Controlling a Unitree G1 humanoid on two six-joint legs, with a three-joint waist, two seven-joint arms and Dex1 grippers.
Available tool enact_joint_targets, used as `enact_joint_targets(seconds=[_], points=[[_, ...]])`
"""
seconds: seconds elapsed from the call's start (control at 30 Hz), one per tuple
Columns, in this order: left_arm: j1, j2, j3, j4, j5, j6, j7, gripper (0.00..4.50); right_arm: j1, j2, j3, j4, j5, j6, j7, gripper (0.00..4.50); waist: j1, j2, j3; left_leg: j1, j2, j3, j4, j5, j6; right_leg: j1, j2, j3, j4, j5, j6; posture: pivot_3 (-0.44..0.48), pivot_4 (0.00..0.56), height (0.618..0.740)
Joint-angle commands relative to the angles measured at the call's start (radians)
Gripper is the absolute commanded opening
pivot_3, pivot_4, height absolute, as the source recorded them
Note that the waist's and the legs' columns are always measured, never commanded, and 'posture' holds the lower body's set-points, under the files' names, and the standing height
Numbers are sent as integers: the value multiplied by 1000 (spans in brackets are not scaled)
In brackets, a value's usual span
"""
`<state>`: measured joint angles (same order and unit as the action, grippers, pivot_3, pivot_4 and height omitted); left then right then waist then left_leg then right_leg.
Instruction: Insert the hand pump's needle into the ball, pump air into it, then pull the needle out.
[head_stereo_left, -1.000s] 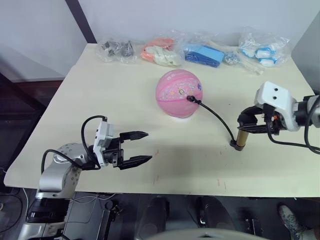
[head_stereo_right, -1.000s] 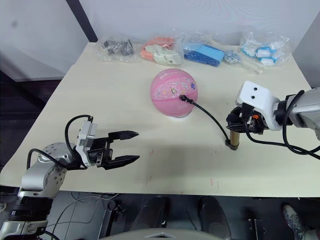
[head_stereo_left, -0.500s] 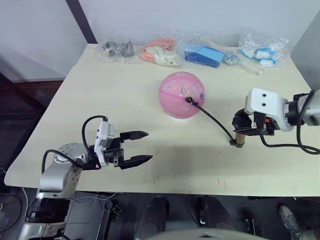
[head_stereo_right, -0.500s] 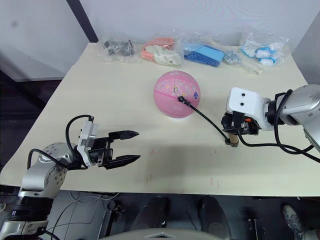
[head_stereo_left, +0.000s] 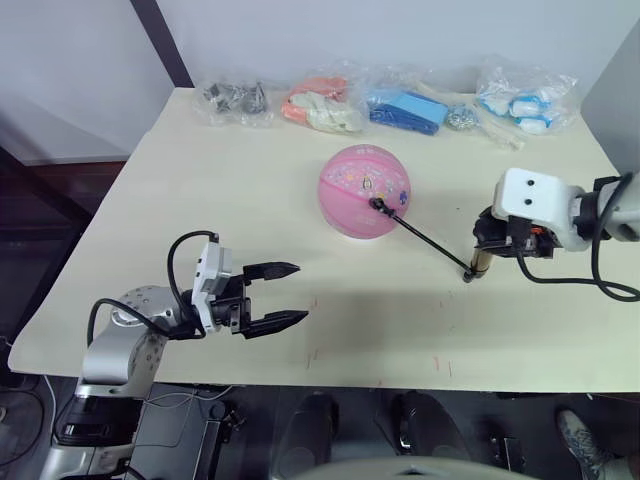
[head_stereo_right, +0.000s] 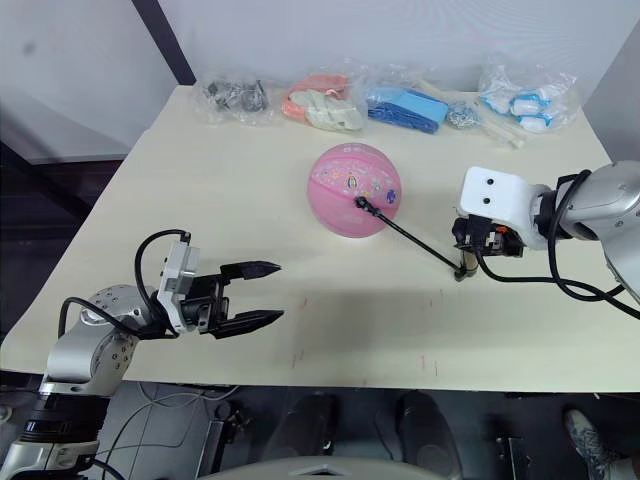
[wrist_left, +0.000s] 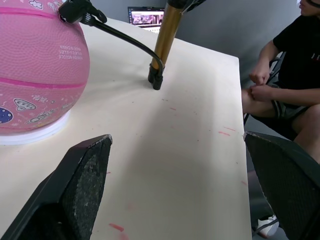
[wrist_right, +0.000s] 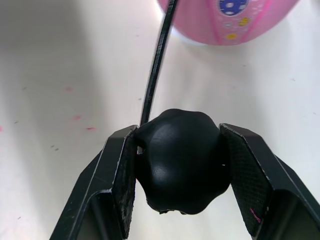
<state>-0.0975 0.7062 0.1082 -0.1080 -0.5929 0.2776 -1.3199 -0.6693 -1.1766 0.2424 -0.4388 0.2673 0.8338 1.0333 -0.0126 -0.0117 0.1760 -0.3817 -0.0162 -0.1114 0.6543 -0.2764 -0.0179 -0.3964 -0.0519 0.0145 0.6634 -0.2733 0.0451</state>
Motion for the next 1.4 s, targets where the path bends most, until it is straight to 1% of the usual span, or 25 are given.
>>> enact_joint_targets(seconds=[0.03,0.3,0.43,0.6,0.67,0.77,1.0,1.07,1.1,1.13,1.17,1.2,1.3,1.4], points=[[-11,0,5,-35,-13,-2,4,4500,-11,-9,-30,31,-78,2,-57,2060,0,0,0,0,0,0,0,0,0,0,0,0,0,0,0,0,150,740],[-15,-3,4,-36,-14,-1,8,4500,-11,0,-29,23,-136,-7,-64,2060,-2,1,0,-2,0,2,0,1,-2,-4,0,2,1,0,0,0,150,740],[-15,-6,2,-35,-12,-3,9,4500,25,39,-41,-48,-99,57,-69,2060,-2,1,0,-6,1,5,0,2,-3,-8,0,4,1,0,0,0,150,740],[-17,-7,1,-35,-11,-2,12,4500,67,72,-12,-146,-85,147,-86,2060,-1,0,0,-6,1,4,0,1,-1,-9,0,3,1,0,0,0,150,740],[-16,-7,1,-36,-10,-2,13,4500,62,93,-2,-170,-81,186,-100,2060,-2,0,0,-6,1,5,0,0,-1,-8,0,4,2,0,0,0,150,740],[-10,-6,3,-37,-10,-4,13,4500,39,119,52,-202,-102,246,-129,2060,-2,0,0,-5,1,5,0,0,0,-8,1,4,4,0,0,0,150,740],[-17,-10,1,-29,-6,-7,16,4500,-27,211,94,-199,-77,320,-152,2060,-3,0,0,-4,1,5,2,0,0,-8,1,4,7,0,0,0,150,740],[-17,-12,1,-29,-6,-8,16,4500,-35,223,90,-196,-64,332,-146,3106,-4,0,0,-4,1,5,2,0,0,-8,1,4,7,0,0,0,150,740],[-16,-12,1,-28,-6,-9,16,4500,-38,228,85,-195,-58,339,-147,3402,-4,0,0,-4,1,5,2,0,0,-9,1,5,7,0,0,0,150,740],[-15,-12,2,-29,-6,-9,16,4500,-42,232,79,-195,-51,342,-147,3903,-4,0,0,-4,1,5,2,0,0,-9,1,5,7,0,0,0,150,740],[-16,-13,2,-27,-5,-10,16,4500,-46,236,72,-192,-45,342,-148,4043,-4,0,0,-4,1,5,2,0,0,-9,1,5,8,0,0,0,150,740],[-16,-13,3,-25,-5,-10,17,4500,-49,239,67,-190,-41,341,-148,4371,-4,0,0,-4,1,5,3,0,0,-9,1,5,8,0,0,0,150,740],[-18,-15,3,-22,-4,-11,18,4500,-48,247,34,-189,-12,339,-150,4371,-4,0,0,-4,1,5,5,0,0,-9,1,5,9,0,0,0,150,740],[-21,-17,6,-24,-8,-6,23,4500,-27,275,-50,-191,44,325,-145,4371,-4,0,0,-4,1,5,7,0,1,-9,1,5,12,0,0,0,150,740]])
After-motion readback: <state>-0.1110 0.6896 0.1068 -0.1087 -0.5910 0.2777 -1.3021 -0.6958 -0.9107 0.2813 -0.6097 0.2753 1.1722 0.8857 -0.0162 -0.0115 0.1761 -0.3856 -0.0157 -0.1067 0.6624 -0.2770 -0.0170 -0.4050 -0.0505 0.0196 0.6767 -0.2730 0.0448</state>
